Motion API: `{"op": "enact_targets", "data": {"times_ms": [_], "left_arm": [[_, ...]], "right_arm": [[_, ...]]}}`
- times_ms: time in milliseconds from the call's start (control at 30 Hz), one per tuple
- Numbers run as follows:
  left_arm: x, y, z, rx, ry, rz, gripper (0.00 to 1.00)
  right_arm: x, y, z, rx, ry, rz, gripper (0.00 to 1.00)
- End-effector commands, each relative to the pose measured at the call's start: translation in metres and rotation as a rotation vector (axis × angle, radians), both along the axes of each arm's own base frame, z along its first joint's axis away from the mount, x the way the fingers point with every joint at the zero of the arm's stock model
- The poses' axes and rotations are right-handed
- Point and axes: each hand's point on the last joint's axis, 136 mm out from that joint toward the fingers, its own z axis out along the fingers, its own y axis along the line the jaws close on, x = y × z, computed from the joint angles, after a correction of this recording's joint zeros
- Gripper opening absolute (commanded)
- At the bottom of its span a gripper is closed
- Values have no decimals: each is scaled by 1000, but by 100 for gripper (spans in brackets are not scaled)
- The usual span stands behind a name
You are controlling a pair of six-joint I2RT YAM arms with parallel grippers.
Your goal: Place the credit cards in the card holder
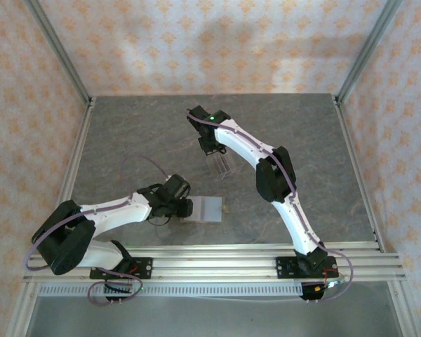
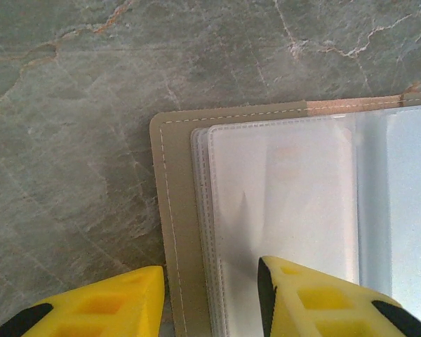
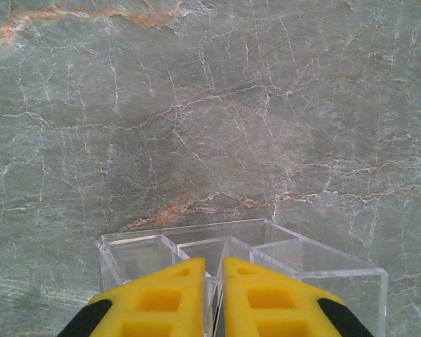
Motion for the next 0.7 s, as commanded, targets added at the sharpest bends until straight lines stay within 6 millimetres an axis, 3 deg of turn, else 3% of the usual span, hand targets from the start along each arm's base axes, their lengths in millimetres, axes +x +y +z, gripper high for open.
{"op": "enact_targets", "data": {"times_ms": [0,267,667], "left_arm": [[1,3,-1,0,-9,3,40],[0,5,-2,3,-7,9,40],[-1,6,-6,5,0,14,40]], "right_arm": [[-3,-7,-8,-47,23,4,12],[-4,-8,-1,-43,18,3,5],[-3,-11,34,-27,-35,11,0]]}}
